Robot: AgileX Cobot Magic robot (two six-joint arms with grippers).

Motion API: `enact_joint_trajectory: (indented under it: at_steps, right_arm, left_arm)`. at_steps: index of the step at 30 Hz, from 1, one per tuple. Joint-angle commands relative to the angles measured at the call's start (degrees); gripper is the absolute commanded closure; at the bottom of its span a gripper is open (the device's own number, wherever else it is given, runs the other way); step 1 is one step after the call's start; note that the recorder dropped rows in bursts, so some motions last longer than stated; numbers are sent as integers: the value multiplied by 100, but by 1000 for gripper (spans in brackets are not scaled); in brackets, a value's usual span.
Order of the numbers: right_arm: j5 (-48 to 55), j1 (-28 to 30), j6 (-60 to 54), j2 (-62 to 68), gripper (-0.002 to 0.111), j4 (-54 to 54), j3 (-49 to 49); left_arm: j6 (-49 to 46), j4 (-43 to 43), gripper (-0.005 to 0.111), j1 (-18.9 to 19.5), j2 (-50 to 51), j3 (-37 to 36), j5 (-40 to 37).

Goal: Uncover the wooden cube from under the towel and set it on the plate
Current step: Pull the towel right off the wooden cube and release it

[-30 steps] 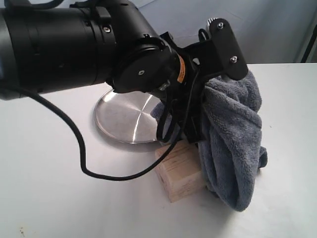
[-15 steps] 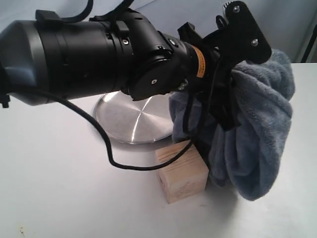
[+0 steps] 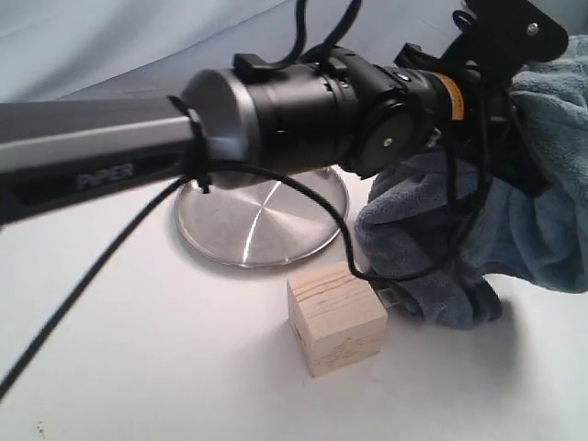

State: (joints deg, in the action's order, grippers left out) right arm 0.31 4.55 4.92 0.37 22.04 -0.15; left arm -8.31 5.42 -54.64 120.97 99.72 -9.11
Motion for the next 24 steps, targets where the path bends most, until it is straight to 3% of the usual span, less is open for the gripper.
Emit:
enact_joint_trajectory:
  at_steps: [1,8,11,20,24]
  right_arm:
    - [68,0,23,-37,105,28,15]
    - [68,0,23,-37,105,28,15]
    - [68,0,23,-37,105,28,15]
    - [68,0,23,-37,105,28,15]
    - [68,0,23,-37,105,28,15]
  left_arm:
    - [-275,-178,107,-279,637,767,-394]
    - [-202,-207,107,-758,1861,2126,-983]
    - [-202,-768,107,-798,2326,2659,-1447]
    - [-186,-426,100,-798,2442,2697,-3158]
    - [309,18,83,-798,2497,2697,-3399]
